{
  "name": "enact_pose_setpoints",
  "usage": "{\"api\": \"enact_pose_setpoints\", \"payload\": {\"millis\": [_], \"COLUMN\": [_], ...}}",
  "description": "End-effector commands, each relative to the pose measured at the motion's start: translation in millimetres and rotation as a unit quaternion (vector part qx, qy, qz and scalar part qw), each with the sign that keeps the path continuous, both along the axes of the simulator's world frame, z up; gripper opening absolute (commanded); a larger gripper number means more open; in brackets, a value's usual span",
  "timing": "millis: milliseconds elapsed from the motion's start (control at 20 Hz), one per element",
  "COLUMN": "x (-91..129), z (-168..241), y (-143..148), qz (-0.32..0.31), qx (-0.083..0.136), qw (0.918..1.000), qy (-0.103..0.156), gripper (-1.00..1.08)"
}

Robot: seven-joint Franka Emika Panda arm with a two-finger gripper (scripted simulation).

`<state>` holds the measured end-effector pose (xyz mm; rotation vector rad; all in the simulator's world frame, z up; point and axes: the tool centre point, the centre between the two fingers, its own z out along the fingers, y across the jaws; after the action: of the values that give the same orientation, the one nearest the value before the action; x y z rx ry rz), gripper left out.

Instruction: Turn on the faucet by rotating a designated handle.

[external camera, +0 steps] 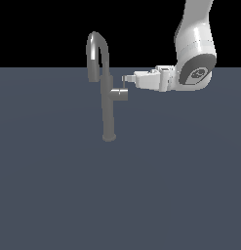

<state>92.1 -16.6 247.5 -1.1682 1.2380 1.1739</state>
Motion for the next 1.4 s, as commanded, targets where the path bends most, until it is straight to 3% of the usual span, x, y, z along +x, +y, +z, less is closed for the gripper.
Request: {"api": "enact_pose_setpoints", "payload": {"millis": [0,500,1100,1200,1350], "x": [-4,-21,-56,-49,-59], "z": [2,9,11,13,7], "y": [0,1,3,3,4], "qz": [0.000,-0.001,0.000,-0.003,-0.003], "qx": [0.000,0.000,0.000,-0.002,-0.001], "qw": [1.0000,1.0000,1.0000,1.0000,1.0000], "qy": [0.000,0.000,-0.001,-0.005,-0.004], "gripper": [-1.00,-1.00,-1.00,-1.00,-1.00]}}
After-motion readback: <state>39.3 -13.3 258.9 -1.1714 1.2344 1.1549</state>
